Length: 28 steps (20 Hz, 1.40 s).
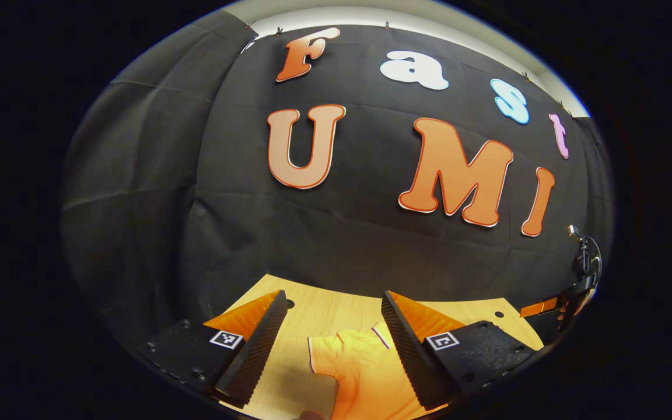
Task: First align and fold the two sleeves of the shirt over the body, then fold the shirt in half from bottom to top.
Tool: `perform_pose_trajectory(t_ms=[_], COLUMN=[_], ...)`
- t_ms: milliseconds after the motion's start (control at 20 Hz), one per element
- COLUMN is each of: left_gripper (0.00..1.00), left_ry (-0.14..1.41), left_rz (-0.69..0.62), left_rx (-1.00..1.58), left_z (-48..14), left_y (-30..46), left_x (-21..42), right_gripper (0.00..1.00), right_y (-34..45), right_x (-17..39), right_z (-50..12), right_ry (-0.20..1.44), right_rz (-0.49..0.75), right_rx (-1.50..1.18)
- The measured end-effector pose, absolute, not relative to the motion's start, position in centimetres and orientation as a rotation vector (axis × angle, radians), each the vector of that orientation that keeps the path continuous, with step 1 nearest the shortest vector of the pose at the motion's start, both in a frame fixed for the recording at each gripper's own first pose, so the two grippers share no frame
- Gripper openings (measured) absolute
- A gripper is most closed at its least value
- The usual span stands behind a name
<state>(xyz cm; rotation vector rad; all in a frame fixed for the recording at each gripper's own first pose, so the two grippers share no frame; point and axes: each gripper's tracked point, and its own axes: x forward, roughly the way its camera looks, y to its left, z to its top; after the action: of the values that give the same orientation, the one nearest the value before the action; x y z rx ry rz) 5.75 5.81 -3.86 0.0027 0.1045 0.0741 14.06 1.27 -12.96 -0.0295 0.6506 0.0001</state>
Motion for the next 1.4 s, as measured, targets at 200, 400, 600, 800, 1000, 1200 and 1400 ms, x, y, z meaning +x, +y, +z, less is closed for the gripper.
perform_pose_trajectory(t_ms=[200, 400, 600, 800, 1000, 1200, 1400], left_gripper=[0.98, 0.98, 0.98, 0.98, 0.98, 0.98, 0.98], left_ry=[0.138, 0.175, 0.204, 0.241, 0.26, 0.274, 0.288], left_rz=[0.096, 0.112, 0.134, 0.154, 0.16, 0.162, 0.172], left_rx=[-0.002, 0.0, 0.008, -0.003, -0.016, -0.029, -0.038], left_z=[-5.3, -6.8, -8.2, -9.6, -10.4, -11.0, -11.5], left_y=[6.9, 8.0, 9.3, 10.4, 10.9, 10.8, 11.1], left_x=[6.9, 7.5, 8.0, 8.4, 8.8, 9.0, 8.7], right_gripper=[0.98, 0.99, 0.99, 0.99, 0.99, 0.95, 0.77], right_y=[1.1, 0.8, 0.0, -0.8, -1.3, -1.3, -0.4], right_x=[17.4, 19.5, 20.8, 21.3, 21.9, 21.7, 21.6], right_z=[-18.4, -24.2, -28.7, -31.5, -32.6, -32.5, -32.9], right_ry=[0.816, 0.98, 1.079, 1.155, 1.178, 1.162, 1.153], right_rz=[0.005, 0.005, -0.023, -0.046, -0.073, -0.108, -0.145], right_rx=[0.001, -0.005, -0.022, -0.021, -0.034, -0.117, -0.083])
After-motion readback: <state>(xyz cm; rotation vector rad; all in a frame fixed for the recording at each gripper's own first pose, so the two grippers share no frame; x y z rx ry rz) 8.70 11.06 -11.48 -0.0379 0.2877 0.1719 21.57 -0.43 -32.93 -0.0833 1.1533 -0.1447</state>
